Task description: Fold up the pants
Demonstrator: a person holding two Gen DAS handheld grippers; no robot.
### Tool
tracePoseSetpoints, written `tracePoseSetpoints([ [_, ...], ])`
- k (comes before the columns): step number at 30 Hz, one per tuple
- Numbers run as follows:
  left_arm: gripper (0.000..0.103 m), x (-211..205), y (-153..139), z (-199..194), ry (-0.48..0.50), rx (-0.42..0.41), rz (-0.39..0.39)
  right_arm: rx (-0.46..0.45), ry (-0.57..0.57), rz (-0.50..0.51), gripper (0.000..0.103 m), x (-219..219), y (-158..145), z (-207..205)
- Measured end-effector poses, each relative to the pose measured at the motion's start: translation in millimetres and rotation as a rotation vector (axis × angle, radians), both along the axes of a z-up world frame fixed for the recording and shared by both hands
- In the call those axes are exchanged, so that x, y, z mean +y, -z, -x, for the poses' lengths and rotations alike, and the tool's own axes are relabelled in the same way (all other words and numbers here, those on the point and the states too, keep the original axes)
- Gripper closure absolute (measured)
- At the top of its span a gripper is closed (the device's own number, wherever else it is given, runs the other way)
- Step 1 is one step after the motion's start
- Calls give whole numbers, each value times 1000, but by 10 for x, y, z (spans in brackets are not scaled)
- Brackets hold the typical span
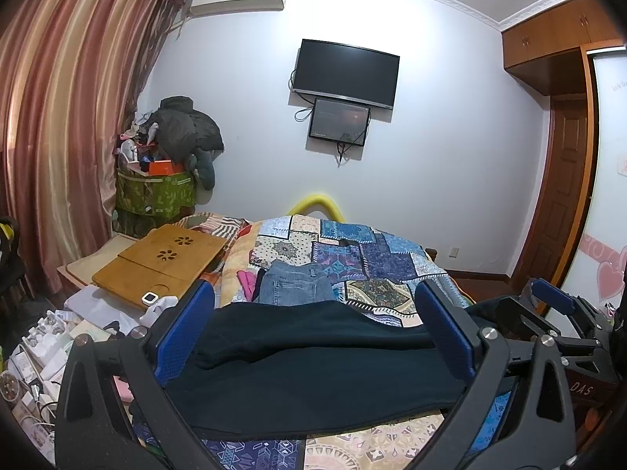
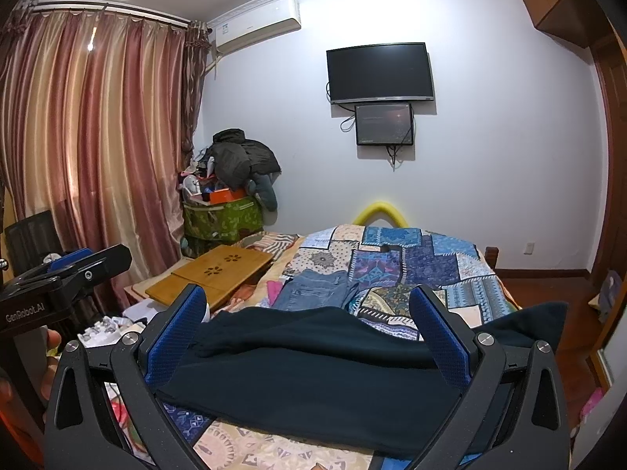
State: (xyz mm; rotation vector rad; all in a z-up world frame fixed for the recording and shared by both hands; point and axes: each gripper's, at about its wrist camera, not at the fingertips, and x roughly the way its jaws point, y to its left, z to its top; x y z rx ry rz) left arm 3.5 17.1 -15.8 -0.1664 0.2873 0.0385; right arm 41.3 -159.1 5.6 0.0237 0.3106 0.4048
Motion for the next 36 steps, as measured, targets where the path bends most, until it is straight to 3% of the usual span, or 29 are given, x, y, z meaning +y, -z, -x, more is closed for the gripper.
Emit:
tracePoseSetpoints([
  [36,0,24,3,12,-3,11,13,5,6,-10,0,-37,-28,33],
])
